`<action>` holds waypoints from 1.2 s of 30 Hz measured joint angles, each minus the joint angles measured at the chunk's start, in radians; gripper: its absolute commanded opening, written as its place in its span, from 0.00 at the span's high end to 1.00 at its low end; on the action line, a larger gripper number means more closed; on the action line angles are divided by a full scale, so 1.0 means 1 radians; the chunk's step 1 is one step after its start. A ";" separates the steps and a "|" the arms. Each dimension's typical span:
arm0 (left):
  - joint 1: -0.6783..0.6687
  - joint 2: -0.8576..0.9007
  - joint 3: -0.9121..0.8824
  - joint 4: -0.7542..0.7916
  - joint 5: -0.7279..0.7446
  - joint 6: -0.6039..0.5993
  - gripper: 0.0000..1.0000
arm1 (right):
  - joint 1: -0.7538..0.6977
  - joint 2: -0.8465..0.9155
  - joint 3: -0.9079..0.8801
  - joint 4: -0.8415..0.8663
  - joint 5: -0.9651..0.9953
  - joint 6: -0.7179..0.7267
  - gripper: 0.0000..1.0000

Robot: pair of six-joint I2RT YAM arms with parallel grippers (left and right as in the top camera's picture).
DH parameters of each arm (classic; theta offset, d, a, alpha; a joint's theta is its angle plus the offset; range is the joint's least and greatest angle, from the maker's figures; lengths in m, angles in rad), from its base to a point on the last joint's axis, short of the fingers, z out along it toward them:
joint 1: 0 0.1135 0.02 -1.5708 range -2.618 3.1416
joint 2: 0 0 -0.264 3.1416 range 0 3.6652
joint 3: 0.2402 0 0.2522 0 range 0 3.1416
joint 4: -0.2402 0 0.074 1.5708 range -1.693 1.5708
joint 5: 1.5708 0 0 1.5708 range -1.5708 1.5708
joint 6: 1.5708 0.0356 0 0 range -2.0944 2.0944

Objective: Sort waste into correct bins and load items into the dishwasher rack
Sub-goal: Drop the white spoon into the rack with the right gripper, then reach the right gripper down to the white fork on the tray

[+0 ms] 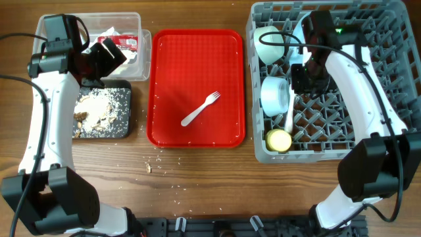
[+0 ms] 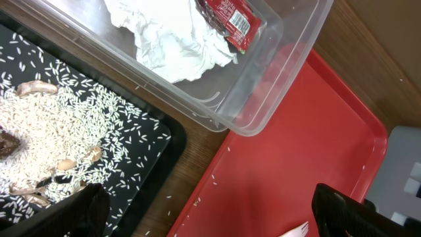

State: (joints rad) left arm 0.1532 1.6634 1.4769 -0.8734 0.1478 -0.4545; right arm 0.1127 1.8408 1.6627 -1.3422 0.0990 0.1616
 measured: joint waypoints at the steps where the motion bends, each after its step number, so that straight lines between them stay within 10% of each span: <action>1: 0.000 0.000 0.000 0.000 0.000 0.000 0.00 | 0.000 0.000 0.000 0.005 0.000 0.000 0.63; 10: 0.000 0.000 0.000 0.000 0.000 0.000 0.00 | 0.208 -0.003 0.138 0.285 -0.154 -0.137 0.42; 16: 0.000 0.001 0.000 0.000 0.000 0.000 0.00 | 0.521 0.138 0.161 0.423 -0.139 -0.150 0.45; 36: 0.000 0.001 0.000 0.000 0.000 0.000 0.00 | 0.491 0.467 0.159 0.333 -0.112 -0.080 0.52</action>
State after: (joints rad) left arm 0.1535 1.6642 1.4769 -0.8738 0.1478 -0.4545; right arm 0.6041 2.3081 1.8221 -1.0092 -0.0132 0.0814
